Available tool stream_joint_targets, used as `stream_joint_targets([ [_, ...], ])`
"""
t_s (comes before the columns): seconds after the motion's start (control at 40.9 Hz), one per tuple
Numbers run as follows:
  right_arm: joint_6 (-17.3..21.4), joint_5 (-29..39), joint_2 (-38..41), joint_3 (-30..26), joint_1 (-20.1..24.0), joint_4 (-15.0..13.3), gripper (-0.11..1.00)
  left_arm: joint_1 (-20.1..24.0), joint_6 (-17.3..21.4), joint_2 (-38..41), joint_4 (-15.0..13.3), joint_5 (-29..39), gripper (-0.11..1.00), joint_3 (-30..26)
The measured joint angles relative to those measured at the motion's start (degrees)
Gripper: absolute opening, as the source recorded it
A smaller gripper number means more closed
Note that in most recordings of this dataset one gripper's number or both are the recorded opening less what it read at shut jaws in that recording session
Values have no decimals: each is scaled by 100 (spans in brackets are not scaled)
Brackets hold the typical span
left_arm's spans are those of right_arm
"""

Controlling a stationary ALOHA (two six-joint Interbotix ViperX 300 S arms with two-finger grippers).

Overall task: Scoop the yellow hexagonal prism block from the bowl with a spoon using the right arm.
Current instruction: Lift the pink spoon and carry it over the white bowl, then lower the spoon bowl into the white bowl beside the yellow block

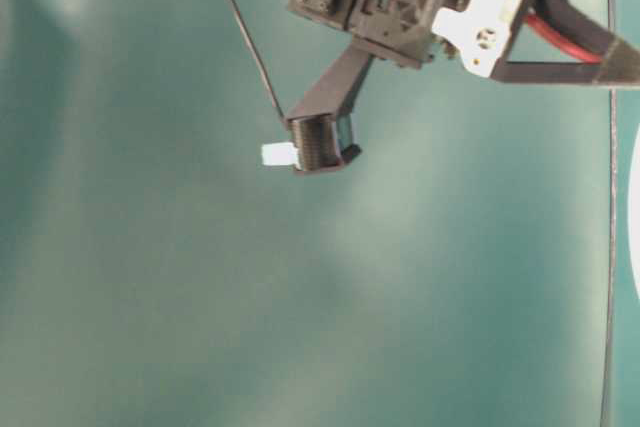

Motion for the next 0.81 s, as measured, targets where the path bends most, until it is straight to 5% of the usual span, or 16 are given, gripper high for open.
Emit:
stream_joint_targets([
  [0.806, -44, -299, 563, -536, 193, -9, 25, 0, 0, 0, 0, 9, -1, 0],
])
